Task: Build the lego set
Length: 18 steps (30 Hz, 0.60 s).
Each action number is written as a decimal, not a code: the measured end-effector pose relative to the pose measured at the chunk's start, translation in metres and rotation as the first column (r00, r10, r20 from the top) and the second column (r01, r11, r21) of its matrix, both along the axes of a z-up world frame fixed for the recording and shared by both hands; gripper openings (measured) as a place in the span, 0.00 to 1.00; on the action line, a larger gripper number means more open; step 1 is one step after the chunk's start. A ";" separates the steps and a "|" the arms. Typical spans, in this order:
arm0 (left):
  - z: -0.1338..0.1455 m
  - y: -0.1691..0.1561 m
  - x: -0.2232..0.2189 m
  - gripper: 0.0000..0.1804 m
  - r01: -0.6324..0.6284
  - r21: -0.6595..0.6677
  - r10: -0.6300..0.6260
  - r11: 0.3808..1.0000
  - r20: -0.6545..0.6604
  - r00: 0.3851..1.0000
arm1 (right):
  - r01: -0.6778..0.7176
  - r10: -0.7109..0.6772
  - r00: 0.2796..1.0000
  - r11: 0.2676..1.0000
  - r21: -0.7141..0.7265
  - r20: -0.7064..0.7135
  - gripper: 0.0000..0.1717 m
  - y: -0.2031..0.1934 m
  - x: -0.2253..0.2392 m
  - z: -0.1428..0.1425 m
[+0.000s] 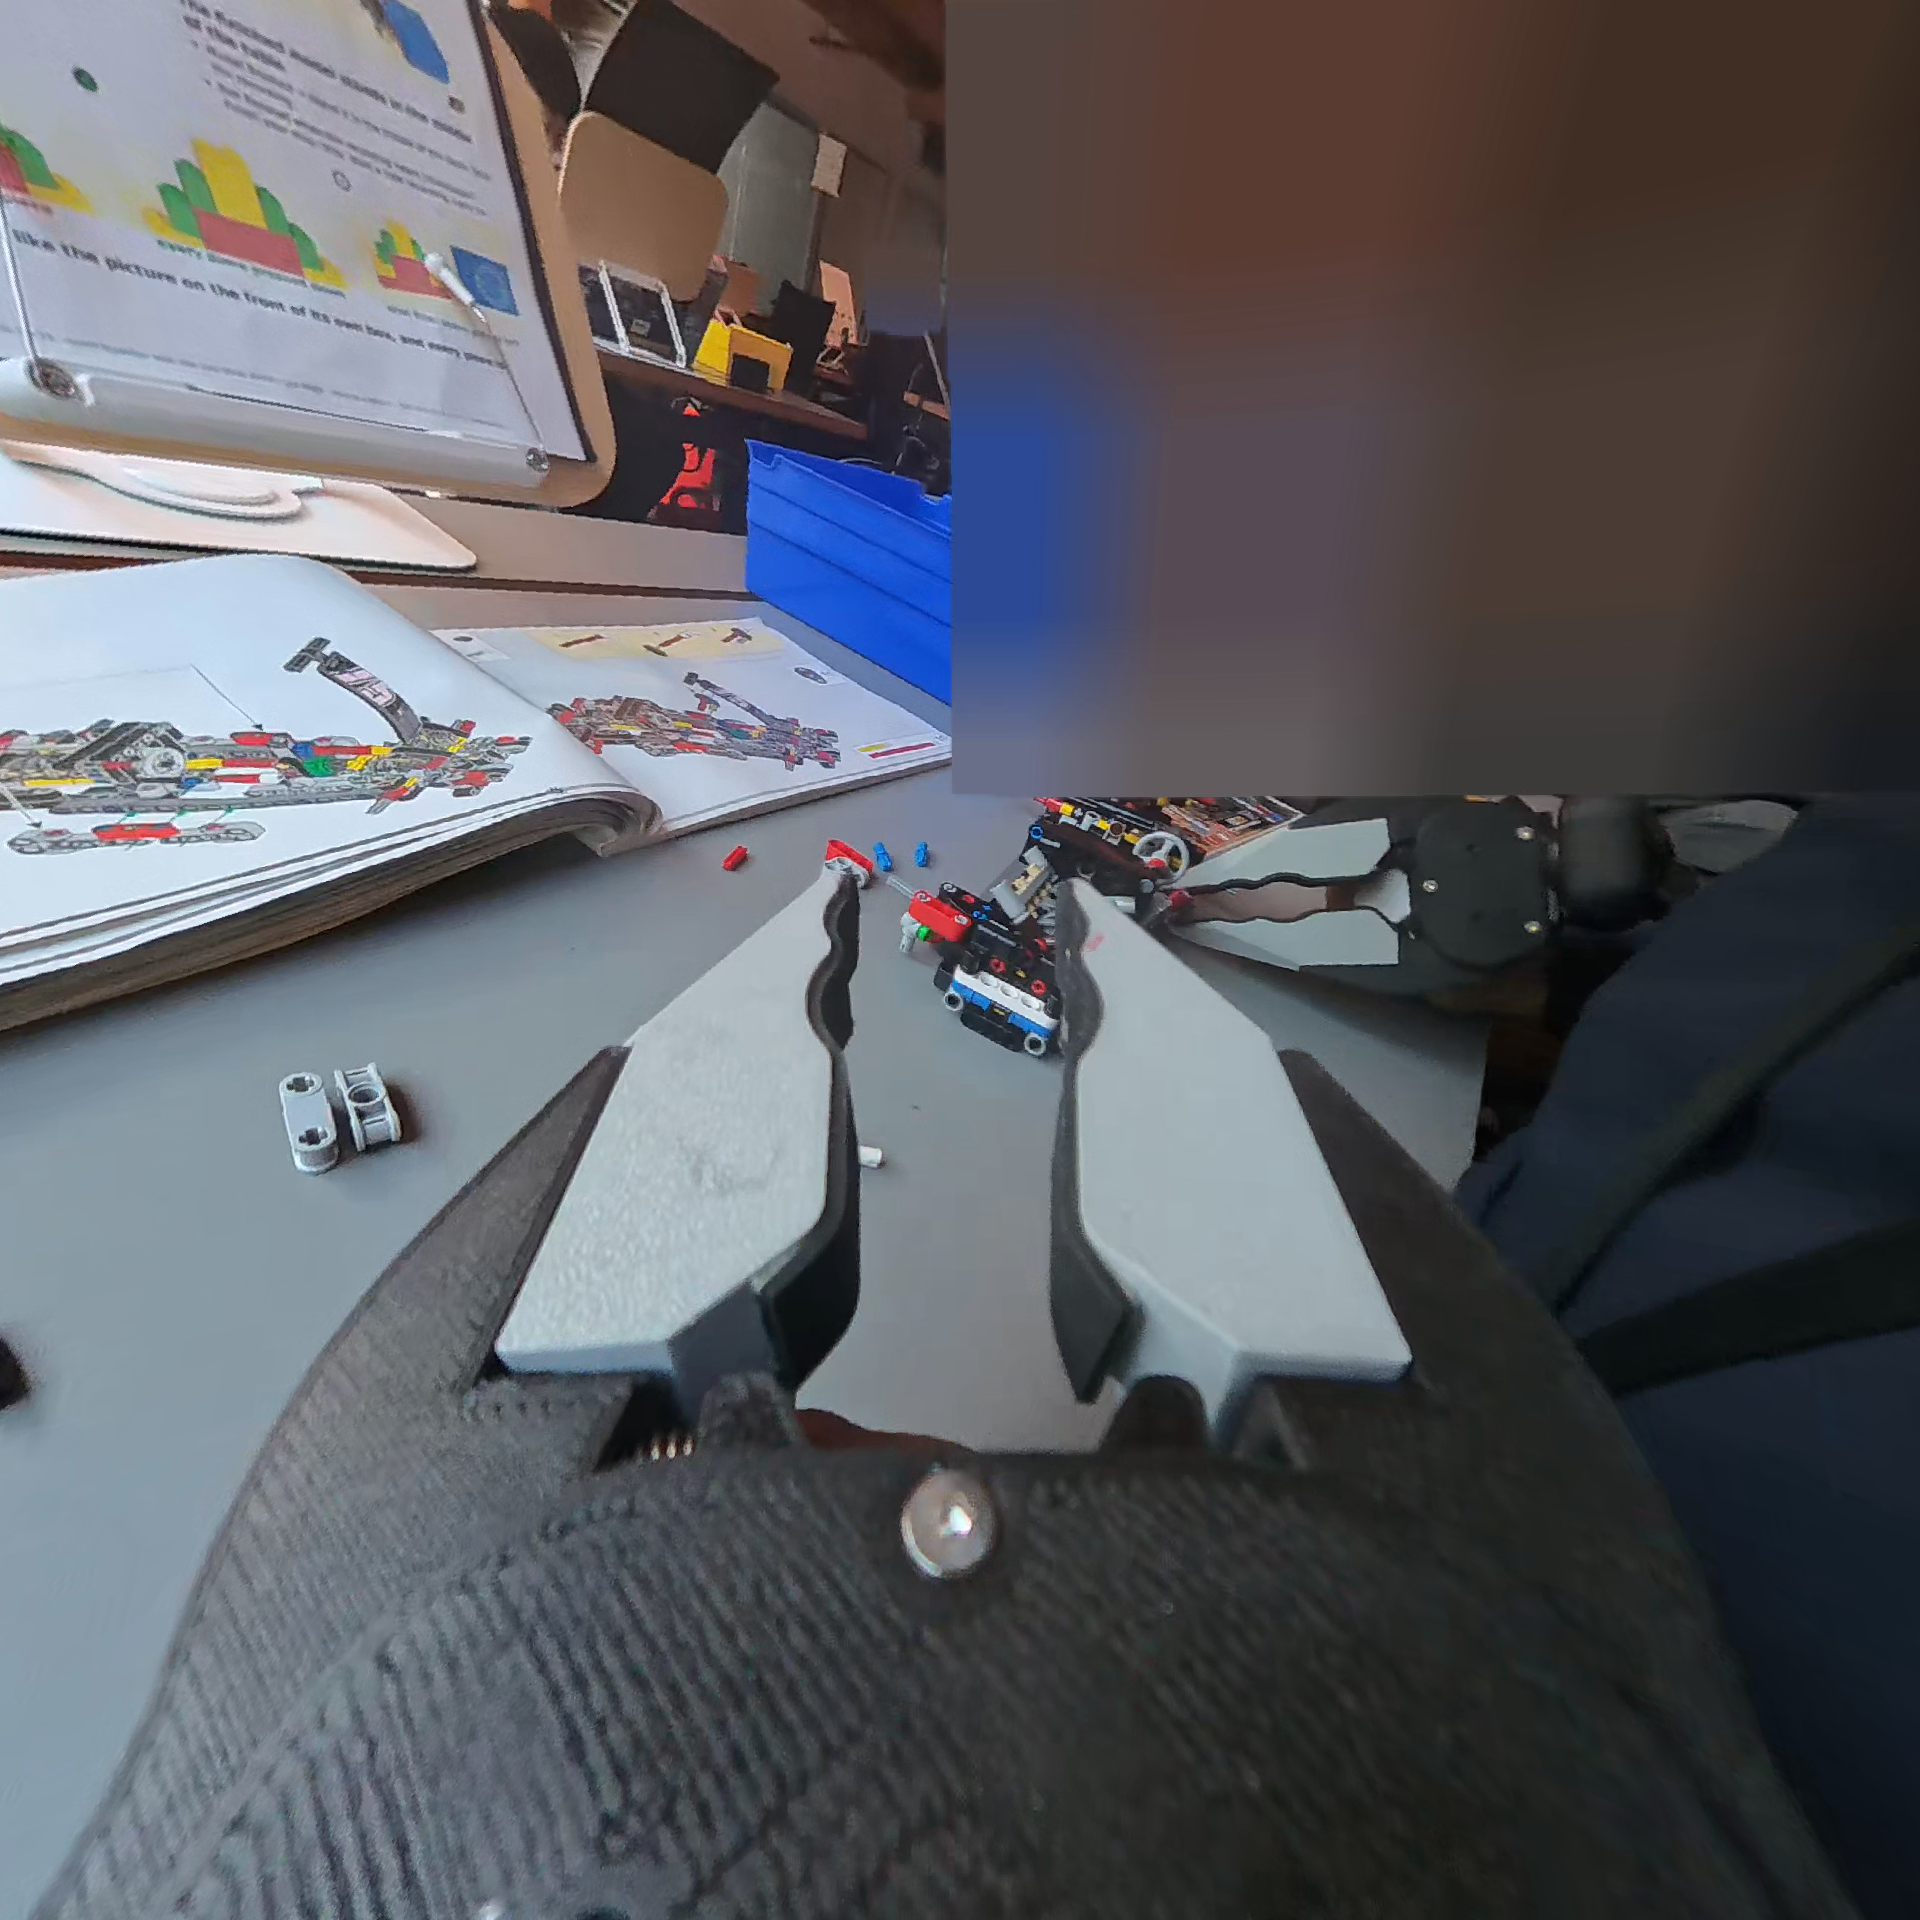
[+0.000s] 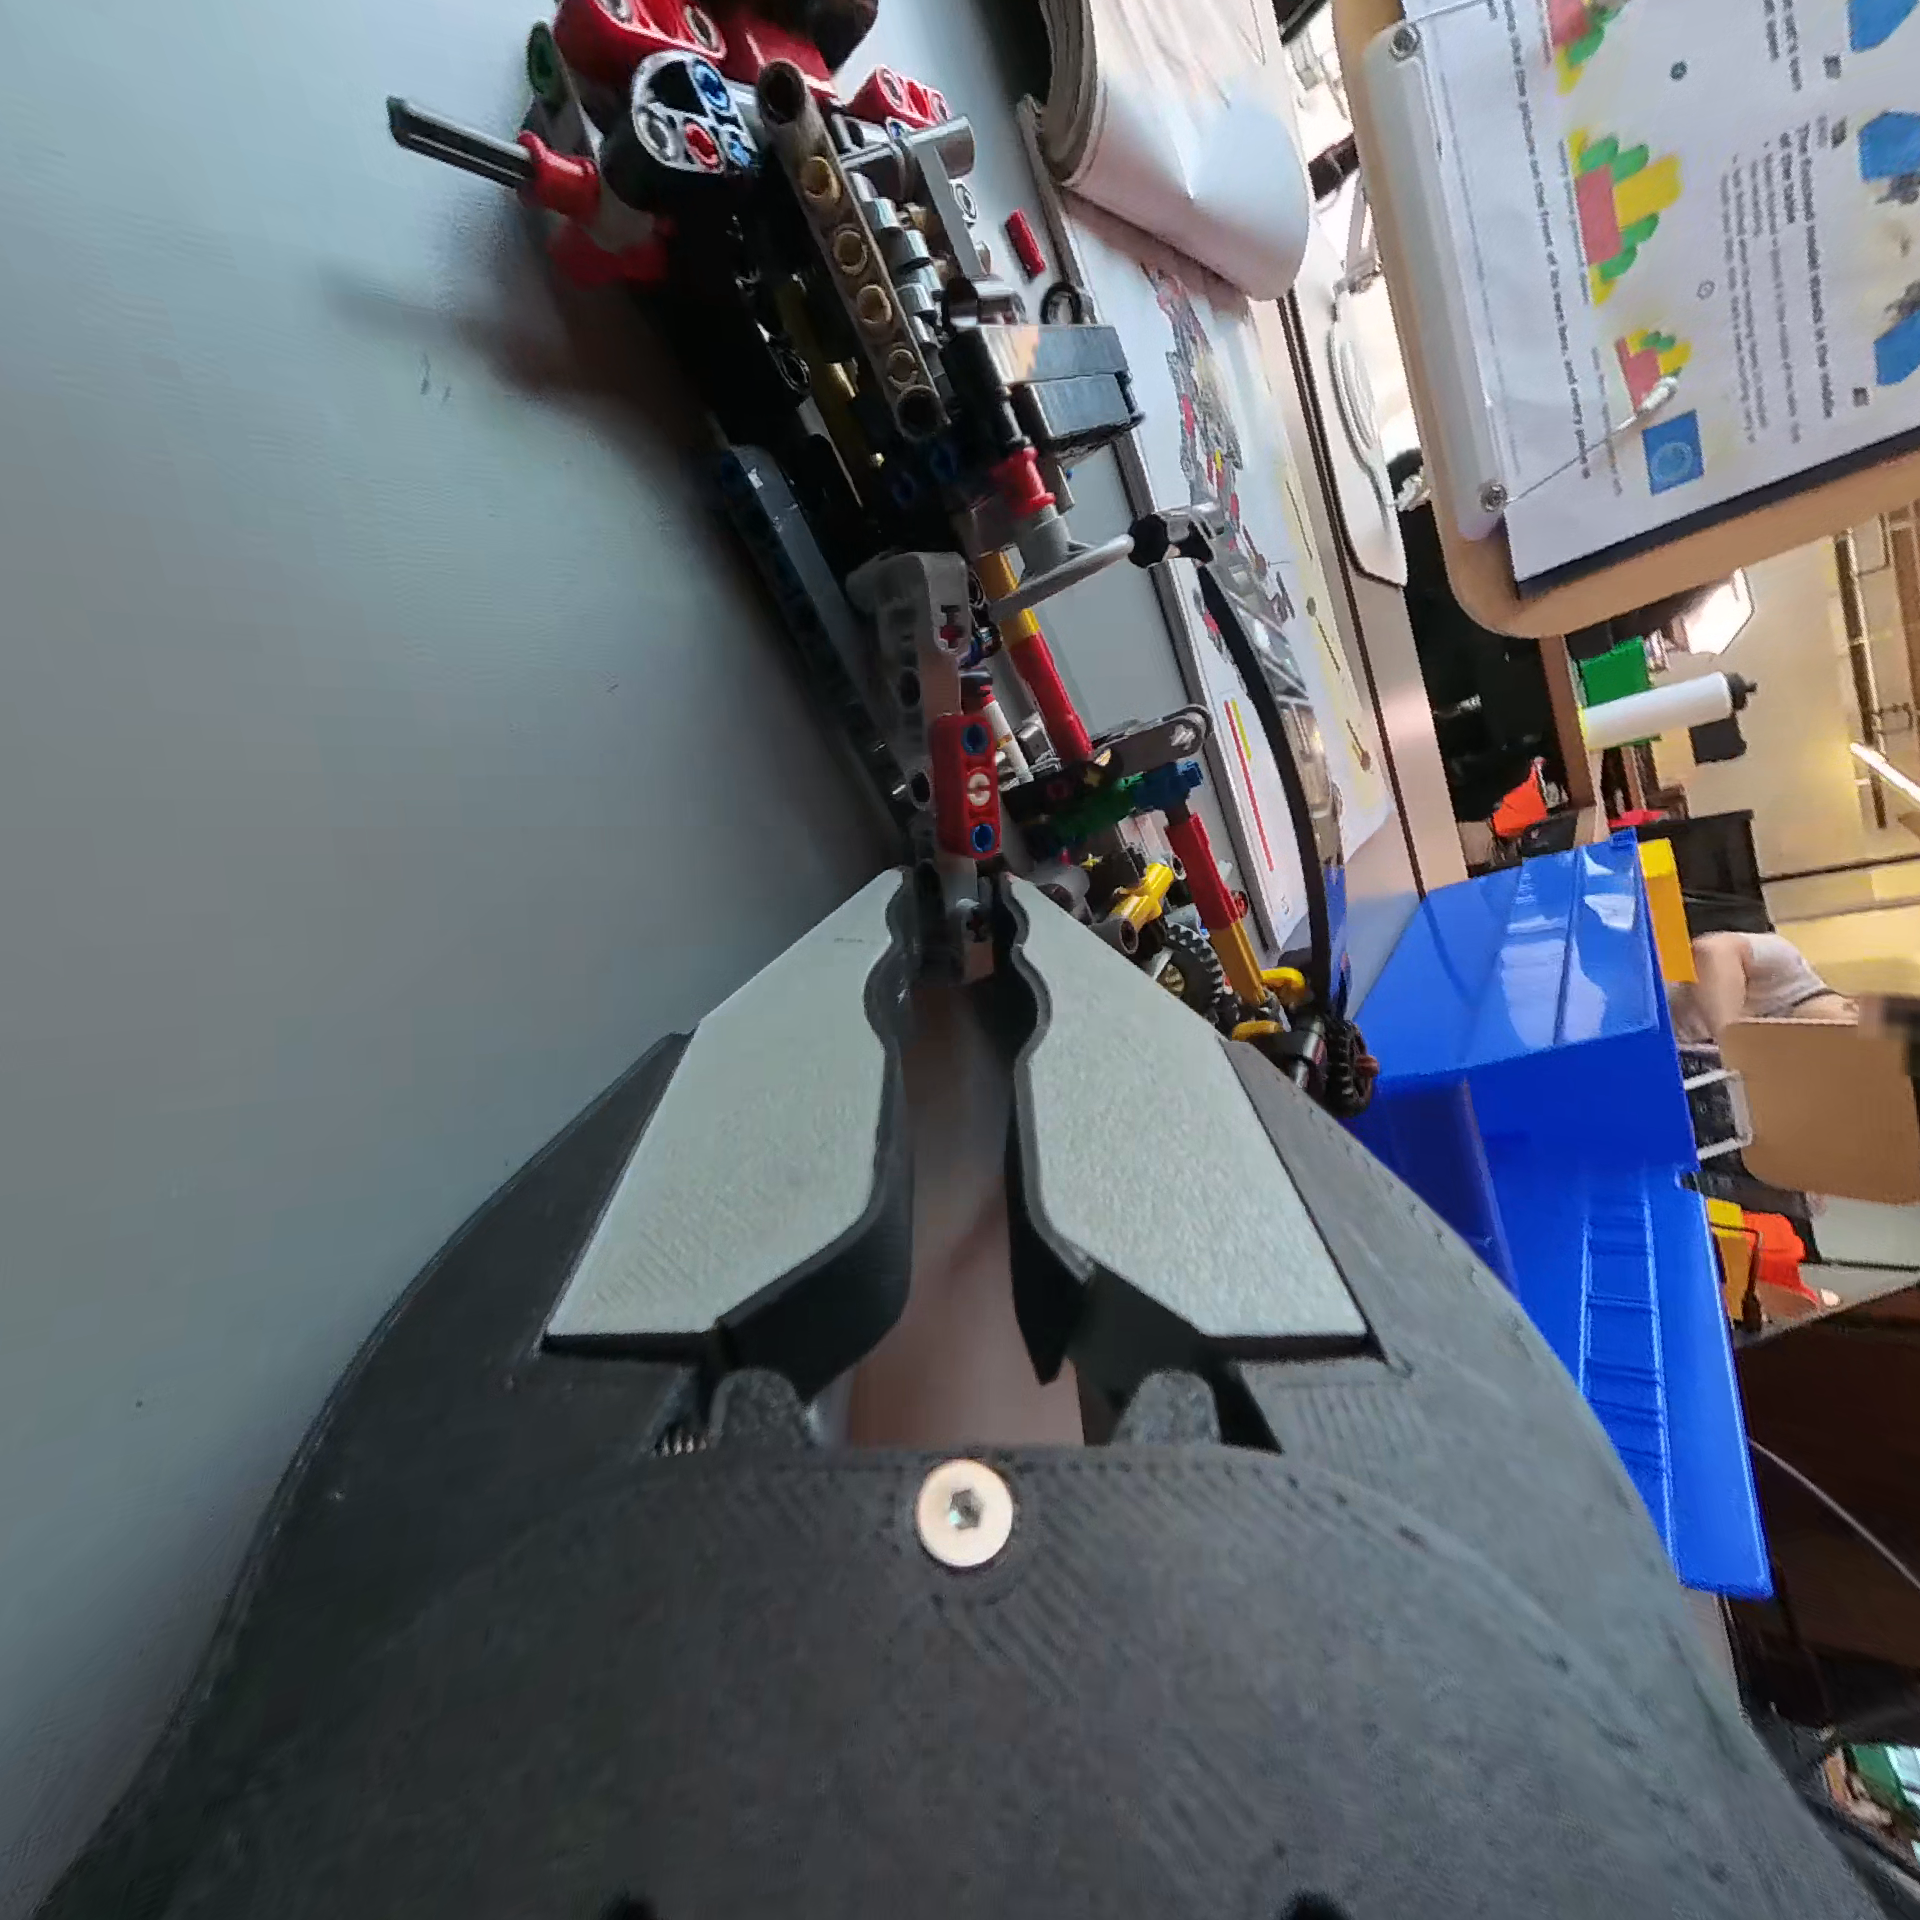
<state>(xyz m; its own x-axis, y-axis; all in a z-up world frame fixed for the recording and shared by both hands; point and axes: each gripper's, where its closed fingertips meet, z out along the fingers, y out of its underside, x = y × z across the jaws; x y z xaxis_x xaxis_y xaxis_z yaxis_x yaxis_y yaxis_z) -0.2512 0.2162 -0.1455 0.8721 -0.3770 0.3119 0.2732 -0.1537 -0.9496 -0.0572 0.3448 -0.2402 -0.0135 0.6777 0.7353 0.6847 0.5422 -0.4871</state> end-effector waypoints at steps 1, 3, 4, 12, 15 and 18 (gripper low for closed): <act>0.000 0.000 -0.001 0.19 -0.004 -0.004 0.004 1.000 0.008 1.000 | 0.015 -0.015 1.000 1.000 0.000 -0.003 0.06 0.000 0.000 0.001; 0.000 0.000 -0.003 0.19 -0.012 -0.001 0.012 1.000 0.017 1.000 | 0.032 -0.031 0.999 0.999 0.008 -0.006 0.06 0.001 0.000 0.001; 0.000 0.000 -0.004 0.19 -0.015 0.000 0.015 1.000 0.016 1.000 | 0.034 -0.034 0.999 0.999 0.018 -0.005 0.06 0.000 0.000 0.001; 0.002 0.000 -0.008 0.17 -0.050 0.010 0.050 0.999 0.017 0.999 | 0.045 -0.044 0.999 0.998 0.052 -0.006 0.06 0.001 0.000 0.002; 0.001 0.001 -0.008 0.17 -0.043 -0.001 0.043 0.999 0.023 0.999 | 0.046 -0.046 0.999 0.998 0.049 -0.005 0.06 0.002 0.000 0.002; 0.000 0.001 -0.009 0.17 -0.042 -0.007 0.042 0.999 0.037 0.998 | 0.046 -0.046 0.999 0.998 0.042 -0.004 0.06 0.002 0.000 0.001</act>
